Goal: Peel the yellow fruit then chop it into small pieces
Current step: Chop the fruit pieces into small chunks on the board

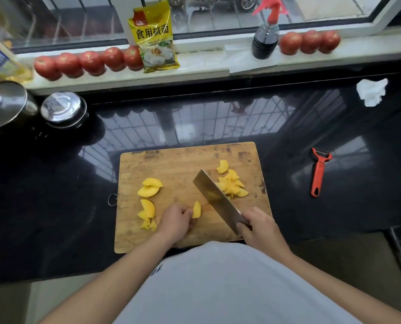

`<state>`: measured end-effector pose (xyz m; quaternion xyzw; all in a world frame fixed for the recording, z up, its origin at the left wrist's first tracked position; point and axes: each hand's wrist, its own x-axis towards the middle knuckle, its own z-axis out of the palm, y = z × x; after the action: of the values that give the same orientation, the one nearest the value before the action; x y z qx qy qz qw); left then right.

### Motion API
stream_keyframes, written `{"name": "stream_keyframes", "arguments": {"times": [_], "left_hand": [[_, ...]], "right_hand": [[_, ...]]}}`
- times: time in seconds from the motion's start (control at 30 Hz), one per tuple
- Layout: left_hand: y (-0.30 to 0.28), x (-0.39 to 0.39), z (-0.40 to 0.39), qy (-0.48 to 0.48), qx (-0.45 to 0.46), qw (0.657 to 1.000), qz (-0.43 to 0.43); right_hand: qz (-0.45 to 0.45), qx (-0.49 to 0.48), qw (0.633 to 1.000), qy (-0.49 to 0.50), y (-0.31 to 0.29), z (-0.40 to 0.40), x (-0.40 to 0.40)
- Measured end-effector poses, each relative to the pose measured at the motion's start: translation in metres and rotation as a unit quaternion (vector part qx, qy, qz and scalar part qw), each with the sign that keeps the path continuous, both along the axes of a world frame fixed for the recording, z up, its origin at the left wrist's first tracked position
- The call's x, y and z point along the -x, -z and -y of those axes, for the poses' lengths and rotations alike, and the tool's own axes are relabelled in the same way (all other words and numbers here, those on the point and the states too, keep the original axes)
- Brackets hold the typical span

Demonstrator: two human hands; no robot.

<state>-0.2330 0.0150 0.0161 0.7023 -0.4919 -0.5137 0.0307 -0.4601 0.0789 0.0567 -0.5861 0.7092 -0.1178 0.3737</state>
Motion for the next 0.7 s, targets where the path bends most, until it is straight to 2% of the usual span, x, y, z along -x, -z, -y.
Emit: {"name": "stream_keyframes", "arguments": {"times": [0.2,0.43,0.5,0.57,0.6,0.63,0.7], "left_hand": [[0.007,-0.001,-0.008,-0.204,-0.024,0.976,-0.067],[0.003,0.001,-0.011,-0.214,-0.088,0.965,-0.123],[-0.001,0.002,-0.010,-0.157,-0.078,0.980,-0.094],[-0.003,-0.002,-0.007,0.012,0.061,0.997,0.045],[-0.003,-0.004,-0.007,0.112,0.144,0.977,0.111],[-0.001,-0.007,-0.007,0.203,0.216,0.945,0.140],[0.005,-0.013,0.000,0.334,0.304,0.884,0.121]], "right_hand": [[-0.021,-0.037,0.999,-0.027,0.003,0.007,-0.005],[-0.025,-0.040,0.998,-0.036,0.005,0.003,-0.002],[-0.024,-0.040,0.998,-0.038,0.005,0.003,-0.003],[-0.022,-0.043,0.998,-0.035,0.004,0.002,-0.004],[-0.021,-0.042,0.998,-0.031,0.004,0.003,-0.005],[-0.020,-0.042,0.999,-0.026,0.004,0.002,-0.005],[-0.018,-0.044,0.999,-0.016,0.003,0.002,-0.005]]}}
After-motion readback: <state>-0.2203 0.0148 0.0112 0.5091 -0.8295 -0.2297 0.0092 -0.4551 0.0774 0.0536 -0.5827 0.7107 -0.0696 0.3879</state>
